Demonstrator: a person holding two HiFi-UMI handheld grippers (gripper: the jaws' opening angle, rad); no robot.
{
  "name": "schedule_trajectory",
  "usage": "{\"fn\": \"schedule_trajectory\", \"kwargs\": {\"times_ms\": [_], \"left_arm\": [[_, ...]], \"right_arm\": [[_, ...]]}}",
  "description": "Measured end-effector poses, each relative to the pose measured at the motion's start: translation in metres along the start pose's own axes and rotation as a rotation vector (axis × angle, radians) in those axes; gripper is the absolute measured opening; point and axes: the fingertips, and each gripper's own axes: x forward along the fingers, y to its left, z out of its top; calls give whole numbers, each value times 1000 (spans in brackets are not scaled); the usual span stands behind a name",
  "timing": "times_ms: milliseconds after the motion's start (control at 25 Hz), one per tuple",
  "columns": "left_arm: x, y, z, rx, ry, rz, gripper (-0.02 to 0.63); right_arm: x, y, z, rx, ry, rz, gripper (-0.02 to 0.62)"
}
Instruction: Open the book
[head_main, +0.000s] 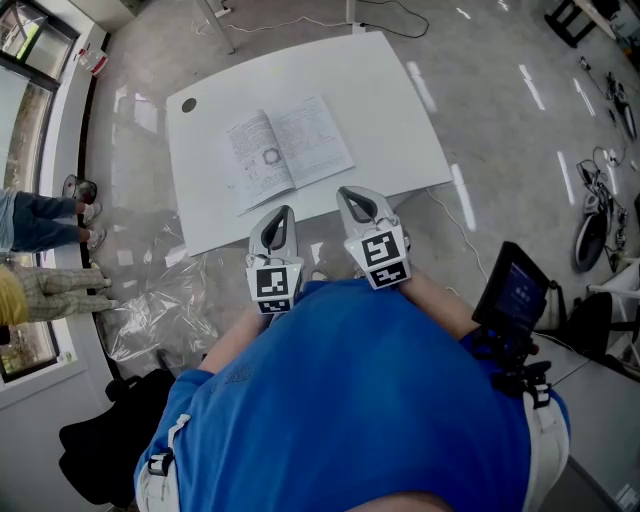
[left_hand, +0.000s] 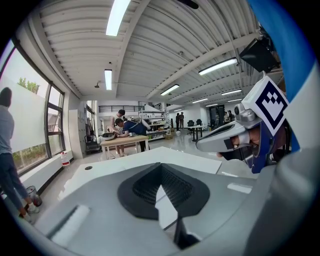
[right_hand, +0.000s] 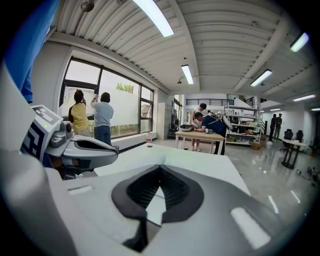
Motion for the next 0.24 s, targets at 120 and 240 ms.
{"fn": "schedule_trajectory", "kwargs": {"times_ms": [120,240], "left_arm": [[1,-3,-2,-2,4,-1,6],[1,-5,-4,-6,6,1,6]], "right_arm": [[0,-1,-2,0,1,2,3],[-1,-1,-4,-3,2,8,3]]}}
